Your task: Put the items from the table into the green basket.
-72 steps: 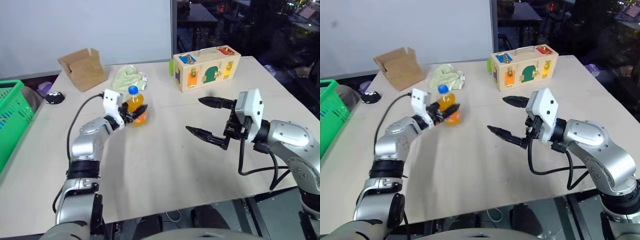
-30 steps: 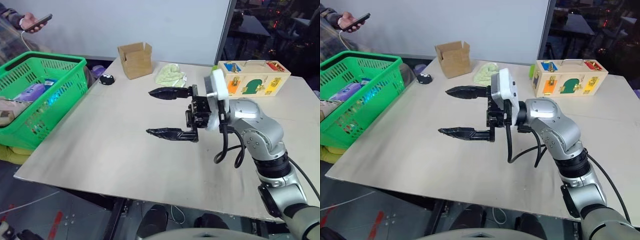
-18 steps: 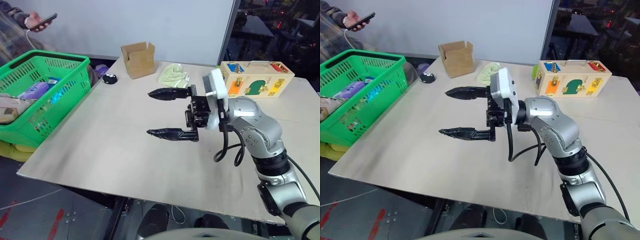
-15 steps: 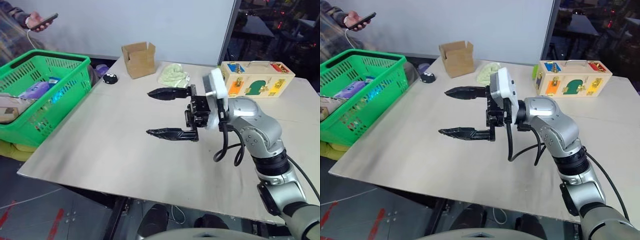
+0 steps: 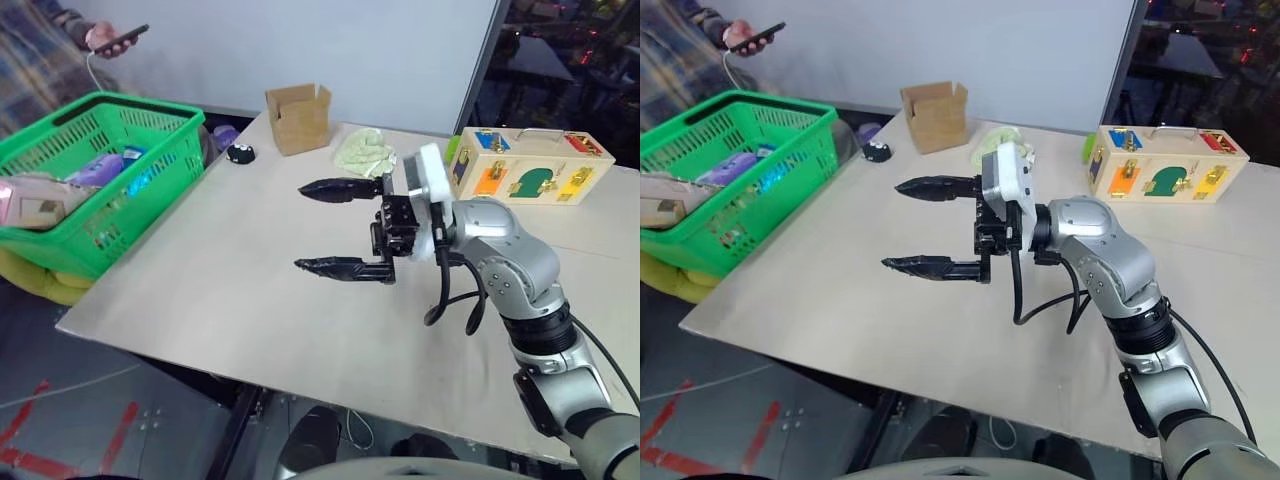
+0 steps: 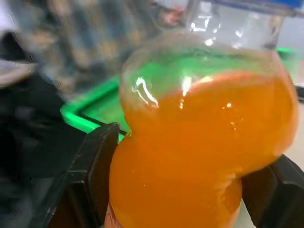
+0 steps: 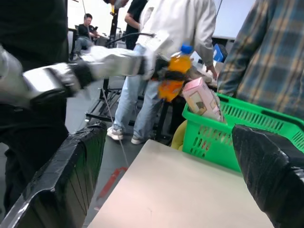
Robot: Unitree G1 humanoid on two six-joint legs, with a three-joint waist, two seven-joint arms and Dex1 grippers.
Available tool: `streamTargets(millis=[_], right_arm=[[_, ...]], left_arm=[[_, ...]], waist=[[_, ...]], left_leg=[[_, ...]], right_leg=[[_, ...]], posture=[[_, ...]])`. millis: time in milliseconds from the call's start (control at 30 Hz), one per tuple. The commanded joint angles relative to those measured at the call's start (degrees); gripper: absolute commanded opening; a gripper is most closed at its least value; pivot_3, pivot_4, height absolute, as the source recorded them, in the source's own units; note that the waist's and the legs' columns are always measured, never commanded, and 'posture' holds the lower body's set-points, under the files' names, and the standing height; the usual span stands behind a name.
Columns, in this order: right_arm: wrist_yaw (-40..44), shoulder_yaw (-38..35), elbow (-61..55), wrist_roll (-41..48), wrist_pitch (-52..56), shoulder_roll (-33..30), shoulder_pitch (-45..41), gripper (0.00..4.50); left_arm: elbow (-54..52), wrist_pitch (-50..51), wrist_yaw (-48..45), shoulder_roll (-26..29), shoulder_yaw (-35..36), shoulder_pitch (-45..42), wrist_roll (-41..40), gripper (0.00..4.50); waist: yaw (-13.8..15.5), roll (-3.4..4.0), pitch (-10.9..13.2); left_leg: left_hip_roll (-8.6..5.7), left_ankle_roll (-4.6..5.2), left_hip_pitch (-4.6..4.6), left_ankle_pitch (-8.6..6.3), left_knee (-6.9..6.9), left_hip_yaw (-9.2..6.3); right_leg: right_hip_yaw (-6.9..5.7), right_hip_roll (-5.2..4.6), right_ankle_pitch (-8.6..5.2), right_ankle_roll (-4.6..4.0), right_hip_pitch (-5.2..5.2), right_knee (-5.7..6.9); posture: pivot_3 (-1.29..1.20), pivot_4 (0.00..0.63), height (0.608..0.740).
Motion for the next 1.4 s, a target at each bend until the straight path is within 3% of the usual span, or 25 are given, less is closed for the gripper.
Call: streamTargets(millis=[33, 133, 400, 533, 667, 700, 733, 1033, 1167, 1300, 1400], right_arm=[[-0.86, -1.06, -2.90, 0.12, -0.38, -0.56, -0.09, 4.50], [-1.85, -1.63, -4.37, 0.02, 0.23, -1.76, 0.60, 4.50], [-3.13, -1.33, -4.23, -0.78, -1.06, -2.16, 2.82, 4.50], [-2.18, -1.07, -3.23, -1.41, -2.31, -2.14, 3.80, 4.50], [-0.60, -1.51, -2.87, -1.81, -3.93, -3.28, 5.98, 4.50], [-0.72, -1.33, -3.49, -1.90, -4.00, -3.32, 6.50, 4.50], [-1.18, -0.90, -4.40, -2.08, -3.89, -3.18, 7.03, 4.50], [-3.39, 0.25, -7.52, -2.85, -3.00, -2.95, 8.71, 4.50], [-3.51, -0.56, -7.37, -2.77, -3.19, -3.56, 8.98, 4.50], [-3.66, -1.82, -7.23, -2.44, -3.20, -4.57, 9.34, 4.50], [-4.86, -3.12, -7.67, -1.99, -2.18, -5.37, 8.88, 4.50]], left_arm=[[12.17, -13.62, 4.16, 7.83, -3.43, -11.38, 2.61, 2.96], [16.04, -17.41, -4.57, 7.86, -6.06, -18.89, 0.12, 2.96], [14.31, -18.75, -17.24, 2.92, -9.04, -19.17, -3.51, 2.96], [19.50, -19.91, -17.86, 2.37, -12.14, -21.16, -1.69, 2.96], [25.74, -18.17, -10.13, 4.04, -17.86, -25.12, 4.05, 2.96], [26.30, -18.72, -9.75, 4.21, -18.15, -25.50, 4.29, 4.00], [26.59, -19.67, -8.66, 4.48, -18.54, -25.61, 4.81, 4.48], [21.64, -26.22, -10.15, 3.94, -14.27, -23.62, -0.07, 4.48], [3.04, -17.86, -16.20, -1.59, -9.84, -16.46, -9.25, 4.48], [-33.35, 4.98, -16.25, -10.39, -8.64, 0.25, -26.56, 4.48], [-53.87, 16.71, -16.15, -13.92, -10.71, 13.61, -34.99, 4.48]], waist=[[-0.64, -0.32, -0.05], [-0.69, -0.38, -0.09], [-2.91, -0.23, -0.10], [-4.47, -0.26, -0.12], [-5.53, -0.29, -0.13], [-5.75, -0.30, -0.14], [-5.94, -0.26, -0.12], [-6.62, -0.03, -0.03], [-6.41, -0.05, -0.06], [-6.70, 0.06, -0.06], [-7.18, 0.03, -0.06]], left_leg=[[0.06, 0.01, -0.16, 0.04, 0.00, 0.00], [-0.07, -0.03, -0.22, -0.04, 0.01, 0.25], [0.18, -0.14, -0.14, 0.06, 0.05, 0.14], [0.32, -0.19, -0.08, 0.11, 0.16, 0.13], [0.45, -0.19, -0.07, 0.10, 0.15, 0.08], [0.45, -0.19, -0.06, 0.10, 0.14, 0.07], [0.47, -0.19, -0.05, 0.10, 0.12, 0.07], [0.50, -0.21, 0.06, 0.12, 0.12, 0.10], [0.50, -0.24, 0.08, 0.13, 0.15, 0.14], [0.50, -0.25, 0.19, 0.14, 0.17, 0.29], [0.53, -0.24, 0.34, 0.13, 0.17, 0.42]], right_leg=[[-0.06, 0.03, 0.18, 0.11, -0.13, 0.02], [-0.04, -0.17, 0.29, -0.04, -0.13, 0.02], [-0.19, 0.05, 0.30, -0.09, -0.11, 0.22], [-0.15, 0.21, 0.39, -0.20, -0.04, 0.25], [-0.15, 0.39, 0.40, -0.21, -0.04, 0.26], [-0.14, 0.39, 0.40, -0.21, -0.04, 0.29], [-0.15, 0.40, 0.40, -0.21, -0.06, 0.32], [-0.13, 0.40, 0.39, -0.22, -0.04, 0.44], [-0.09, 0.37, 0.40, -0.23, 0.04, 0.44], [0.12, 0.30, 0.41, -0.25, 0.12, 0.48], [0.29, 0.32, 0.42, -0.26, 0.17, 0.52]], posture=[[0.27, 0.000, 0.740], [0.25, 0.000, 0.740], [0.25, 0.000, 0.740], [0.25, 0.000, 0.740], [0.24, 0.000, 0.740], [0.23, 0.000, 0.740], [0.23, 0.000, 0.740], [0.22, 0.000, 0.740], [0.22, 0.000, 0.740], [0.22, 0.000, 0.740], [0.20, 0.000, 0.740]])
